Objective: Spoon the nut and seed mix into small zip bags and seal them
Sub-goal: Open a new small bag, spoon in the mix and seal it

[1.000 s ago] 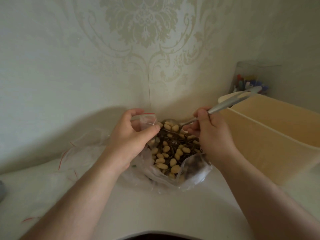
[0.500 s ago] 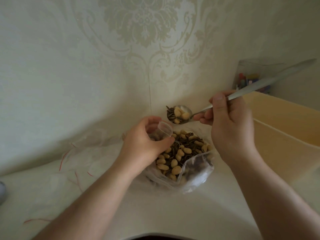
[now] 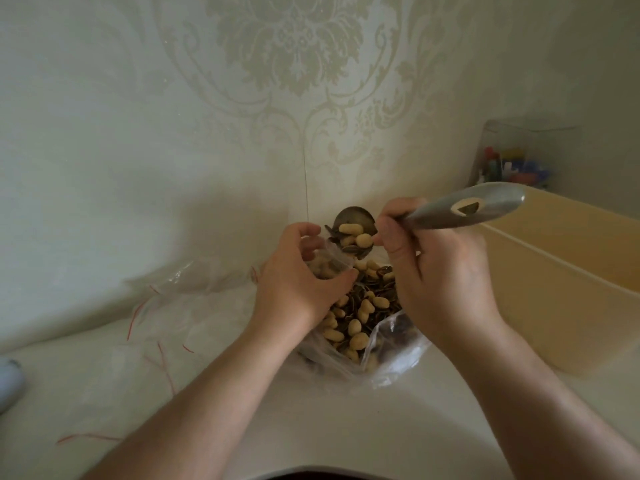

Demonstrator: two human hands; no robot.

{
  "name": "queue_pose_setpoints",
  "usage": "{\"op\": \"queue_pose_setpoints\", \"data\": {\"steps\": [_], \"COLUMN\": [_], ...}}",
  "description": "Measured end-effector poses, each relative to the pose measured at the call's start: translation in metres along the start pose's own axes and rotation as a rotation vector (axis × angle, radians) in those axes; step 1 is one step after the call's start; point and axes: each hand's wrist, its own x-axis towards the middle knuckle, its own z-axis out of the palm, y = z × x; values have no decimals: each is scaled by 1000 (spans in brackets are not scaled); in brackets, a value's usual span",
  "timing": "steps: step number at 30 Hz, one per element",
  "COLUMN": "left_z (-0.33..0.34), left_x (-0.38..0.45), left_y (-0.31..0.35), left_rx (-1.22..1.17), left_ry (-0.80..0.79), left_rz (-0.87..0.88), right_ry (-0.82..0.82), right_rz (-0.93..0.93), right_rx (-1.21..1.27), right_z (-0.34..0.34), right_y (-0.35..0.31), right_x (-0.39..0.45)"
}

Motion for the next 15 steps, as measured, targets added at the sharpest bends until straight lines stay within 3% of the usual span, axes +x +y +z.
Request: {"op": "queue_pose_setpoints", "data": {"steps": [15], "left_z": [-2], "left_x": [-6], "left_y": [11], "left_rx": [-2], "left_ry": [25], "left_rz": [43], "right_ry": [25], "right_rz": [-96], "right_rx": [-37], "right_z": [7], "right_y": [3], "right_x": [-3]}}
